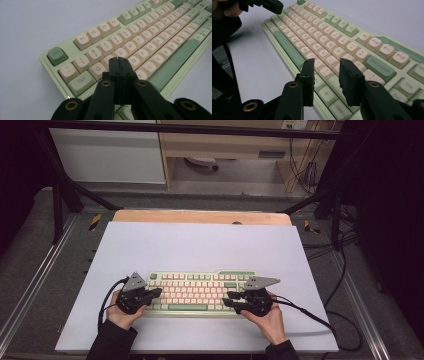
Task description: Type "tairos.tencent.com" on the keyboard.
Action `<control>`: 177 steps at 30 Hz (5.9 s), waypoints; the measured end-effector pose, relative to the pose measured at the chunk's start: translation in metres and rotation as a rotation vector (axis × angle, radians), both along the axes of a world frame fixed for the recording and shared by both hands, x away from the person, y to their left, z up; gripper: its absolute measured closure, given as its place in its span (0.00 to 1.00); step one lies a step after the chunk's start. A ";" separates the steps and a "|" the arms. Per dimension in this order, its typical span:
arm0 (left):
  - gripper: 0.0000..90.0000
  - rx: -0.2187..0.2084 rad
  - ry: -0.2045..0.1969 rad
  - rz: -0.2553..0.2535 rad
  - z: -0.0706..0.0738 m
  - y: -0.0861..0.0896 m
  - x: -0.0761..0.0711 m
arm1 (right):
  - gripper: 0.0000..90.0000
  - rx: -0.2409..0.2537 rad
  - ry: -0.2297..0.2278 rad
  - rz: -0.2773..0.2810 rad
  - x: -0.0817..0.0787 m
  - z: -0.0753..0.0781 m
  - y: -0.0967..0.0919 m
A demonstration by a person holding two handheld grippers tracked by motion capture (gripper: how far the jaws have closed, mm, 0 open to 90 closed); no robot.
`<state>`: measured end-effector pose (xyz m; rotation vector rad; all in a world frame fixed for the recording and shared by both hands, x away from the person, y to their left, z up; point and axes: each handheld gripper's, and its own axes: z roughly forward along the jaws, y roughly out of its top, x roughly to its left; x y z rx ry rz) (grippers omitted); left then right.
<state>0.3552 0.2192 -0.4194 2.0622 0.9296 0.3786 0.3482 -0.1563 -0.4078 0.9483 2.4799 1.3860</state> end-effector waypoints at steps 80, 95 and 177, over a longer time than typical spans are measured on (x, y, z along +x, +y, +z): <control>1.00 -0.002 -0.009 -0.013 0.002 -0.006 -0.002 | 1.00 -0.044 0.023 -0.004 0.038 -0.007 0.072; 1.00 0.004 -0.012 -0.022 0.006 -0.021 0.001 | 1.00 -0.030 0.027 0.002 0.027 -0.003 0.048; 1.00 0.007 -0.014 -0.030 0.000 -0.026 0.002 | 1.00 -0.014 0.031 -0.039 0.022 -0.008 0.032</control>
